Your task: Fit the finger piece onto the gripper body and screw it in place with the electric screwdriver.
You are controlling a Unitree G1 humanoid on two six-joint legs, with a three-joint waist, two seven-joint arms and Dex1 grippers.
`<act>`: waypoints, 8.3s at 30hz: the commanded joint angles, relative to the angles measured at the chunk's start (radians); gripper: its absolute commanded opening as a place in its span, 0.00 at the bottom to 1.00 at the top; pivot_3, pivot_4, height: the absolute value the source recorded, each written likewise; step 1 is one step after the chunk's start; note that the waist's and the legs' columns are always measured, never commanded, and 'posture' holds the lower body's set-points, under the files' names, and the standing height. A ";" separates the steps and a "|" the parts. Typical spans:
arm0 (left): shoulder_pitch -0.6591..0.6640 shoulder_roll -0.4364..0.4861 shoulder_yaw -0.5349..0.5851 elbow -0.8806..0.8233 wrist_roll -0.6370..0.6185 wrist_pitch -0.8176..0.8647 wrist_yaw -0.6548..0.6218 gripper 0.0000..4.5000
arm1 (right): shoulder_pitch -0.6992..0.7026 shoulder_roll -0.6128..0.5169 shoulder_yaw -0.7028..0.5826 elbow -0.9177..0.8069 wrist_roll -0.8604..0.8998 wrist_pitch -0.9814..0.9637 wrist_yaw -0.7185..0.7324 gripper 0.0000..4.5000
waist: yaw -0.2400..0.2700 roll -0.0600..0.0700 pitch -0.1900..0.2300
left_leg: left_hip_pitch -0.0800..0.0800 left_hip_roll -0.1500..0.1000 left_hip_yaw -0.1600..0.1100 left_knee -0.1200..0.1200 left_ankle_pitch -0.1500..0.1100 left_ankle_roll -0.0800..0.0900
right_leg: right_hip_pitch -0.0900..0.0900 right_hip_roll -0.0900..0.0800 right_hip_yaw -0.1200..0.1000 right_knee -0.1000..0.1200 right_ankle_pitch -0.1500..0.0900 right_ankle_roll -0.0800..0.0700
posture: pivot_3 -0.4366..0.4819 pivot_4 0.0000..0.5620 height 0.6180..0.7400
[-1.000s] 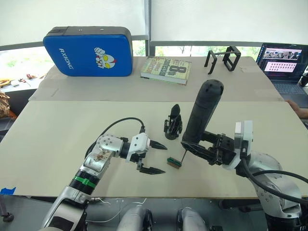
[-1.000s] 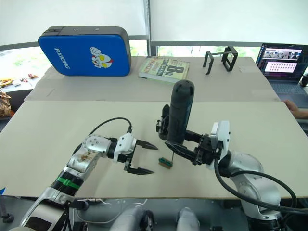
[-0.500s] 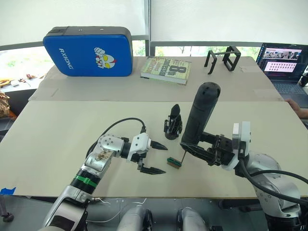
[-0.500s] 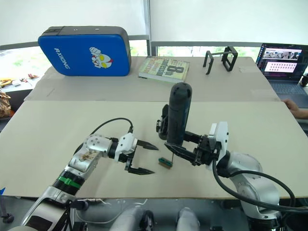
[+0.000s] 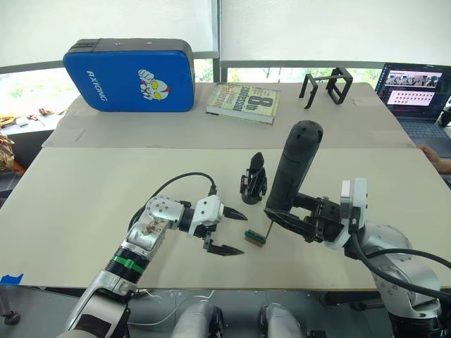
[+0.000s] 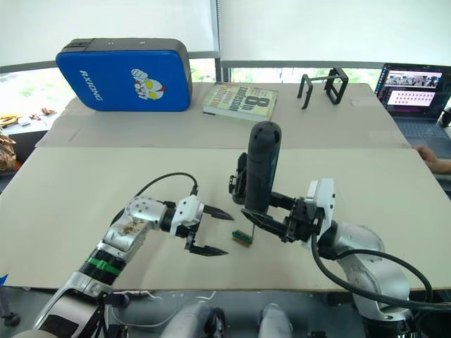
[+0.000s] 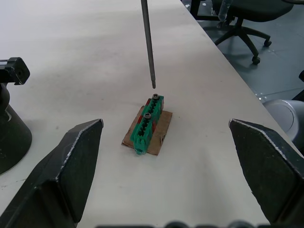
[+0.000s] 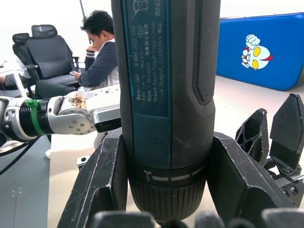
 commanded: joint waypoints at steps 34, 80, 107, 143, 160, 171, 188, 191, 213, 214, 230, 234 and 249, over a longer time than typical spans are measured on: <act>-0.028 -0.018 -0.002 0.014 -0.001 0.003 0.000 1.00 | -0.003 -0.001 -0.001 -0.024 0.022 -0.052 0.018 0.43 | 0.000 0.000 0.000 | 0.000 0.000 0.000 0.000 0.000 0.000 | 0.000 0.000 0.000 0.000 0.000 0.000 | 0.48 0.27 1.00; -0.029 -0.015 -0.012 0.010 0.009 0.007 -0.005 1.00 | -0.029 -0.018 -0.010 0.011 0.001 -0.099 0.020 0.43 | 0.000 -0.001 0.000 | 0.000 0.000 0.000 0.000 0.000 0.000 | 0.000 0.000 0.000 0.000 0.000 0.000 | 0.48 0.27 1.00; -0.029 -0.021 -0.013 0.005 0.007 0.014 -0.004 1.00 | -0.012 -0.020 0.015 -0.027 0.045 -0.053 -0.019 0.43 | 0.001 -0.001 0.000 | 0.000 0.000 0.000 0.000 -0.001 0.001 | 0.000 -0.001 0.000 0.000 0.000 0.000 | 0.48 0.27 1.00; -0.034 -0.024 -0.011 0.014 0.013 -0.002 0.001 1.00 | 0.010 -0.054 -0.007 -0.088 0.070 -0.019 -0.030 0.43 | 0.000 -0.002 0.000 | 0.000 0.000 0.000 0.000 -0.001 0.001 | 0.000 -0.001 0.000 0.000 0.000 0.000 | 0.48 0.27 1.00; -0.039 -0.025 -0.010 0.021 0.012 -0.009 0.002 1.00 | -0.004 -0.058 0.002 -0.074 0.073 -0.020 -0.043 0.43 | 0.001 -0.002 0.001 | 0.000 0.000 0.000 0.000 -0.001 0.001 | 0.000 -0.001 0.000 0.000 0.000 0.000 | 0.48 0.27 1.00; -0.037 -0.023 -0.010 0.013 0.011 -0.005 0.002 1.00 | -0.006 -0.059 0.003 -0.070 0.072 -0.019 -0.042 0.43 | 0.001 -0.002 0.001 | 0.000 0.000 0.000 0.000 -0.001 0.001 | 0.000 -0.001 0.000 0.000 0.000 0.000 | 0.48 0.27 1.00; -0.042 -0.022 -0.010 0.014 0.013 -0.010 0.001 1.00 | -0.020 -0.064 0.006 -0.073 0.074 -0.008 -0.054 0.43 | 0.001 -0.002 0.001 | 0.000 0.000 0.000 0.000 -0.001 0.001 | 0.000 -0.001 0.000 0.000 0.000 0.000 | 0.48 0.27 1.00; -0.043 -0.022 -0.009 0.015 0.012 -0.010 0.001 1.00 | -0.019 -0.065 0.006 -0.074 0.074 -0.008 -0.055 0.43 | 0.002 -0.002 0.001 | 0.000 0.000 0.000 0.000 -0.001 0.001 | 0.000 -0.001 0.000 0.000 0.000 0.000 | 0.48 0.27 1.00; -0.046 -0.004 0.024 -0.012 -0.023 0.056 0.005 1.00 | -0.113 -0.152 -0.037 -0.097 0.212 0.098 -0.070 0.43 | 0.001 -0.003 0.001 | 0.000 0.001 0.000 0.000 -0.001 0.001 | 0.000 -0.001 0.000 0.000 0.000 0.000 | 0.48 0.27 1.00; -0.043 0.002 0.029 -0.022 -0.027 0.064 0.005 1.00 | -0.132 -0.163 -0.042 -0.094 0.232 0.116 -0.069 0.43 | 0.000 -0.003 0.001 | 0.000 0.001 0.000 0.000 -0.001 0.001 | 0.000 -0.001 0.000 0.000 0.000 0.000 | 0.48 0.27 1.00; -0.001 0.080 0.153 -0.106 -0.076 0.134 0.101 1.00 | -0.657 -0.162 0.059 0.148 0.386 0.391 -0.059 0.43 | -0.002 -0.005 0.002 | -0.007 0.001 0.000 0.001 -0.001 0.001 | -0.007 -0.002 -0.002 0.001 0.001 -0.002 | 0.48 0.27 1.00; -0.041 0.086 0.174 -0.062 -0.079 0.135 0.110 1.00 | -0.789 -0.107 0.104 0.242 0.343 0.415 -0.068 0.43 | -0.004 -0.005 0.002 | -0.014 0.000 0.001 0.006 0.000 0.002 | -0.013 -0.001 -0.003 0.003 0.002 -0.001 | 0.48 0.27 1.00; -0.203 0.050 0.156 0.196 -0.039 0.025 0.085 1.00 | -0.958 -0.015 0.182 0.502 0.065 0.353 -0.012 0.43 | -0.007 -0.006 0.002 | -0.016 -0.001 0.004 0.007 0.000 0.002 | -0.013 0.003 -0.003 0.005 0.003 0.001 | 0.48 0.27 1.00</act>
